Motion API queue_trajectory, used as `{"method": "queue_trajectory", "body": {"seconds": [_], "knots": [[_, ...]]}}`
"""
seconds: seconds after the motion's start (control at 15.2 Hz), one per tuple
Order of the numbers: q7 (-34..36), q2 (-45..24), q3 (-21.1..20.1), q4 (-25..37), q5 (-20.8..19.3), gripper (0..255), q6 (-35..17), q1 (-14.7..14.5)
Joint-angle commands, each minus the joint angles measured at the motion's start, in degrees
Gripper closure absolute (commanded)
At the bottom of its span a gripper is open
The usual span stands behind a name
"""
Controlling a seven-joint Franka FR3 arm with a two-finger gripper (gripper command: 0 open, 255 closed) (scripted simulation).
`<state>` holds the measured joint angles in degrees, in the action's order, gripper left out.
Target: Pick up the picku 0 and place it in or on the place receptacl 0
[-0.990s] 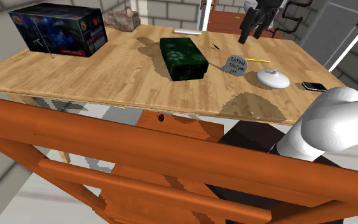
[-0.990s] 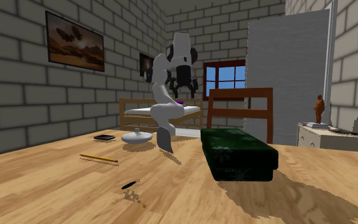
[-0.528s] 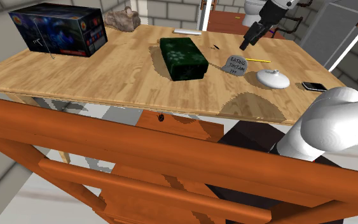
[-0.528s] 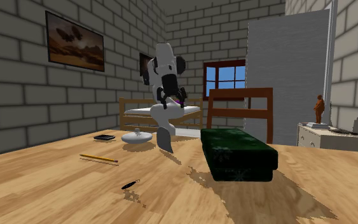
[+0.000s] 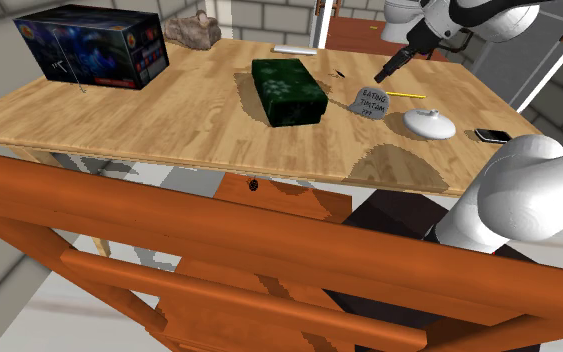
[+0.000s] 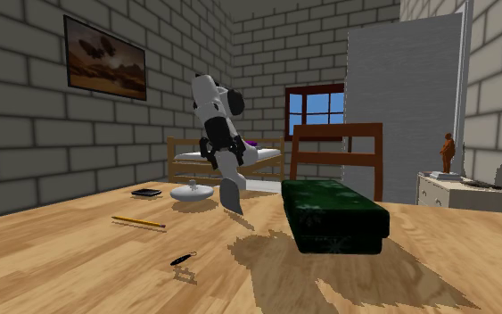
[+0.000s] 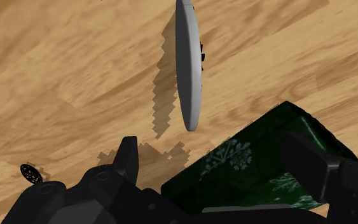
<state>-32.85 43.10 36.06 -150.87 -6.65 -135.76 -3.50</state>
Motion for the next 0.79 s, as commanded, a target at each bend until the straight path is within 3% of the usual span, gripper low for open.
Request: {"method": "queue_trajectory", "body": {"seconds": [0.0, 0.4, 0.73], "knots": [[-1.43, -1.75, 1.82, -0.48, 0.47, 0, -3.00, -1.38], [-2.29, -5.57, 3.95, -1.72, 1.56, 0, -8.33, -3.96], [-2.29, -5.57, 3.95, -1.72, 1.56, 0, -8.33, -3.96]]}}
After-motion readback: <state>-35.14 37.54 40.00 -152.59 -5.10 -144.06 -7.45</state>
